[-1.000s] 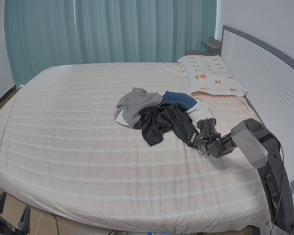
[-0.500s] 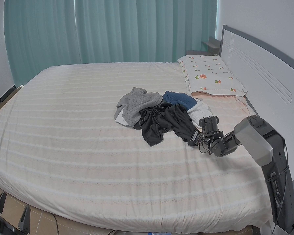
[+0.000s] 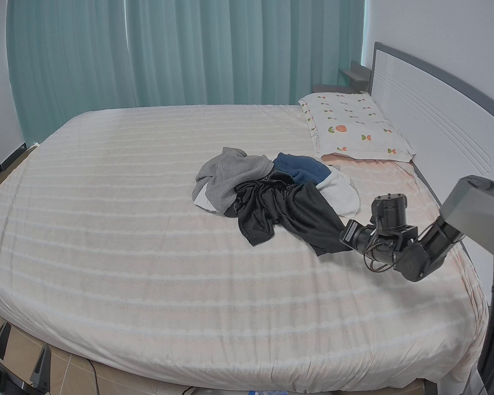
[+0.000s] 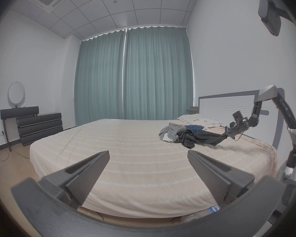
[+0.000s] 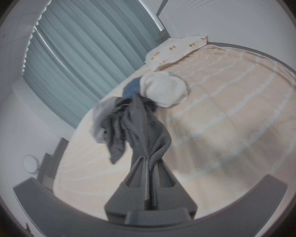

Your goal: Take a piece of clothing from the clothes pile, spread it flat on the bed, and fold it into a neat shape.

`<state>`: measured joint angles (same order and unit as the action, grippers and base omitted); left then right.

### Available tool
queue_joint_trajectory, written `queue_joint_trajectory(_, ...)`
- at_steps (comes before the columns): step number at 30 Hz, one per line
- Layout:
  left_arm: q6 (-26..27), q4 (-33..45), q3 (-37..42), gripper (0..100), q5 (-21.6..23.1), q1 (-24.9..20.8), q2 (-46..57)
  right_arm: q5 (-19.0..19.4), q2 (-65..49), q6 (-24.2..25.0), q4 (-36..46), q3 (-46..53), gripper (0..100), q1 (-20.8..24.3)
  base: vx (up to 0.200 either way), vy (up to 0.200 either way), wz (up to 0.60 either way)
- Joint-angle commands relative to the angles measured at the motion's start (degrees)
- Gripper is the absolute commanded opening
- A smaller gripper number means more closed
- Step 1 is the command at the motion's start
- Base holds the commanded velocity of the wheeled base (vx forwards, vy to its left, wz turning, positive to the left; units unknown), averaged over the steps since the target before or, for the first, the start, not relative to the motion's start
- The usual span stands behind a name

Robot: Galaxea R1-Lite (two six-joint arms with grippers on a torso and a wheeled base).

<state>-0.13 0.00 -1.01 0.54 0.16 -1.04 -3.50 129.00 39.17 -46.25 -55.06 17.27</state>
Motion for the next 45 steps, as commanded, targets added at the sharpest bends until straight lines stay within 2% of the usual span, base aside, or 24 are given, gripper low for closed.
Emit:
queue_joint_trajectory(1,0.6,0.0,0.9,100,0.0,0.0,0.9,8.0,-24.6,5.7,-11.5,19.0,0,2.8,0.000,0.000,0.00)
queue_joint_trajectory(9,0.4,-0.1,0.9,100,0.2,0.0,0.8,14.5,-41.6,6.4,-11.6,24.4,0,5.0,0.000,0.000,0.00)
queue_joint_trajectory(17,0.3,-0.4,0.4,100,1.7,0.0,0.9,15.1,-45.2,5.9,-12.1,27.9,0,7.1,0.000,0.000,0.00)
queue_joint_trajectory(19,-7.4,-3.3,-14.1,100,2.4,-0.5,-8.8,15.5,-48.0,5.9,-12.1,26.4,0,7.5,0.000,0.000,0.00)
queue_joint_trajectory(21,-10.1,-3.3,-17.0,100,3.2,-0.7,-14.2,16.1,-48.7,5.9,-11.5,25.3,0,7.8,0.000,0.000,0.00)
queue_joint_trajectory(25,-6.8,-4.2,-19.5,100,10.8,-1.6,-29.0,16.8,-49.2,5.7,-11.5,26.4,0,12.5,0.000,0.000,0.00)
queue_joint_trajectory(28,-1.5,-5.1,-19.9,100,14.0,-2.2,-38.8,16.8,-48.9,5.7,-11.3,27.0,0,13.2,0.000,0.000,0.00)
queue_joint_trajectory(30,-0.6,-7.3,-20.1,100,15.7,-4.4,-44.4,16.8,-48.0,5.5,-10.7,27.4,0,13.2,0.000,0.000,0.00)
queue_joint_trajectory(33,-0.6,-11.9,-19.6,100,15.6,-9.8,-53.3,16.8,-46.8,5.4,-9.9,27.3,0,13.2,0.000,0.000,0.00)
queue_joint_trajectory(34,-0.6,-11.9,-19.6,100,15.6,-9.8,-53.3,16.8,-46.8,5.4,-9.9,27.3,0,13.2,0.000,0.000,0.00)
queue_joint_trajectory(40,-0.4,-23.2,-20.2,100,13.1,-16.9,-72.8,16.7,-46.6,4.2,-7.4,27.9,0,12.4,0.000,0.000,0.00)
queue_joint_trajectory(42,-0.6,-26.4,-20.2,100,11.4,-18.4,-76.9,16.7,-46.4,4.3,-7.4,27.6,0,12.1,0.000,0.000,0.00)
queue_joint_trajectory(45,-1.7,-29.3,-20.3,100,8.3,-23.3,-85.0,16.8,-45.6,4.3,-7.8,27.1,0,11.6,0.000,0.000,0.00)
